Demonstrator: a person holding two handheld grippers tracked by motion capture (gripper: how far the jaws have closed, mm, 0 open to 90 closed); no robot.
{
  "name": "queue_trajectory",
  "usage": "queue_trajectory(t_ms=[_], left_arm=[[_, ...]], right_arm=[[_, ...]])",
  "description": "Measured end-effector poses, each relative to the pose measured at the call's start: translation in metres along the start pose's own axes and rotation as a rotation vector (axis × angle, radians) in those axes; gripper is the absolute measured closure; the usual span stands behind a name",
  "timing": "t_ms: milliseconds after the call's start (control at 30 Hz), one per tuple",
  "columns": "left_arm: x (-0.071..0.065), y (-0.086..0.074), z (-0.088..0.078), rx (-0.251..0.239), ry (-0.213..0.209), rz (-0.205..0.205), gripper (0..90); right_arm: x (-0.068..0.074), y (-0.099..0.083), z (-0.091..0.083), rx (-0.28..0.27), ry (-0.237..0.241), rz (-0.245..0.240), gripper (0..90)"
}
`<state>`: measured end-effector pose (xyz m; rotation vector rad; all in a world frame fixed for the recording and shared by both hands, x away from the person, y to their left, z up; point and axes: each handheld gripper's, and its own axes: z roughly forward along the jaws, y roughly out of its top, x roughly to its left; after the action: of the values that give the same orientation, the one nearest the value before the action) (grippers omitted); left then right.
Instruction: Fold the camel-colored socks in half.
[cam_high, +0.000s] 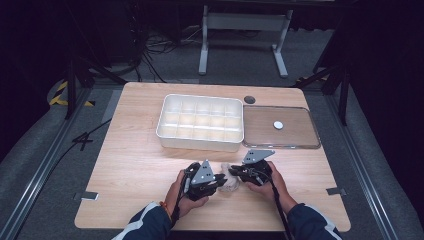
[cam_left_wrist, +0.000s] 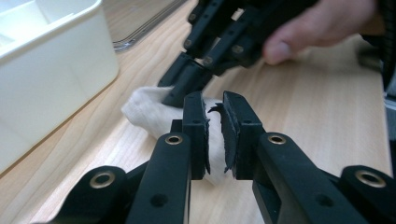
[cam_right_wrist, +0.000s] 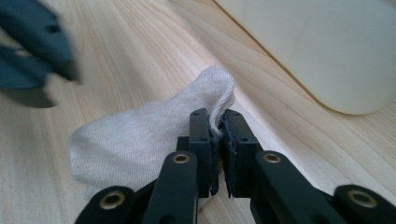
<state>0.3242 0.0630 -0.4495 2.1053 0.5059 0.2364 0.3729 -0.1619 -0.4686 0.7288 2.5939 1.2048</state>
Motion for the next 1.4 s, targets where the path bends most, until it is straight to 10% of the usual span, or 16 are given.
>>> queue_trajectory(t_ms=[633,833,1067,1267,1400], left_arm=[[-0.015,-0.011,0.031,0.080,-0.034,0.067,82.7],[-0.015,-0.011,0.032,0.082,-0.035,0.096,83.0],[-0.014,-0.012,0.032,0.083,-0.045,0.073,84.1],[-0.013,-0.012,0.032,0.078,-0.047,0.060,85.2],[-0.012,-0.012,0.031,0.080,-0.053,0.054,85.5]], right_arm=[[0.001,0.004,-0.003,0.026,-0.032,-0.028,80.5],[-0.009,0.003,-0.008,0.028,-0.132,0.015,83.8],[0.002,0.016,-0.019,-0.103,-0.038,-0.037,81.4],[0.006,0.018,0.000,-0.068,0.052,-0.065,84.5],[0.000,0.016,0.013,-0.024,0.010,-0.046,86.7]])
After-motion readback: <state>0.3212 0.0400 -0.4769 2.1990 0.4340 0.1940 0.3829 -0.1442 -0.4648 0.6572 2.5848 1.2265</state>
